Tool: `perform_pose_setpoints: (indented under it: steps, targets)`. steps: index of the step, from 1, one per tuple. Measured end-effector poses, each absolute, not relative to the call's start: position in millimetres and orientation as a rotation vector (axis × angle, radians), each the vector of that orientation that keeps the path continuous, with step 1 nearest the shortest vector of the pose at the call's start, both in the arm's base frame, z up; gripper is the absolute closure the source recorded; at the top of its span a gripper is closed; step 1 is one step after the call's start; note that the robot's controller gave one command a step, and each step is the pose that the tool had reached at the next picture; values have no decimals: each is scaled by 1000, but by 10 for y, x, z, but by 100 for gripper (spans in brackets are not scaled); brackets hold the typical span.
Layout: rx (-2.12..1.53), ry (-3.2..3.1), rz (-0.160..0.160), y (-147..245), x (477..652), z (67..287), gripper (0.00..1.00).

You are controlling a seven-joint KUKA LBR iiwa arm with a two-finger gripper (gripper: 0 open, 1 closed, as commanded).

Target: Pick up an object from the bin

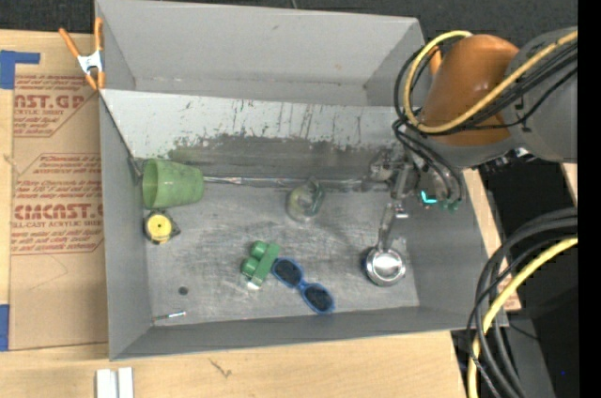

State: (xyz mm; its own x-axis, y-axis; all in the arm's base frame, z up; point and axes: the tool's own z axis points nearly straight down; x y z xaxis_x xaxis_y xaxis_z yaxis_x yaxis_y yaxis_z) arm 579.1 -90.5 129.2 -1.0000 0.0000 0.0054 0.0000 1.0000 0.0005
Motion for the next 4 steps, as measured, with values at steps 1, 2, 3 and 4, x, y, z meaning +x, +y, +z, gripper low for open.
perform_pose_setpoints:
  steps: [1,2,3,4]
  targets:
    - [116,-3149,1,-1258,5001,709,0]
    - [81,-3144,0,-1221,4833,1013,0]
    - [-96,-3141,-2,-1159,4899,1020,0]
    - [-313,-3137,-1,-1153,4841,724,0]
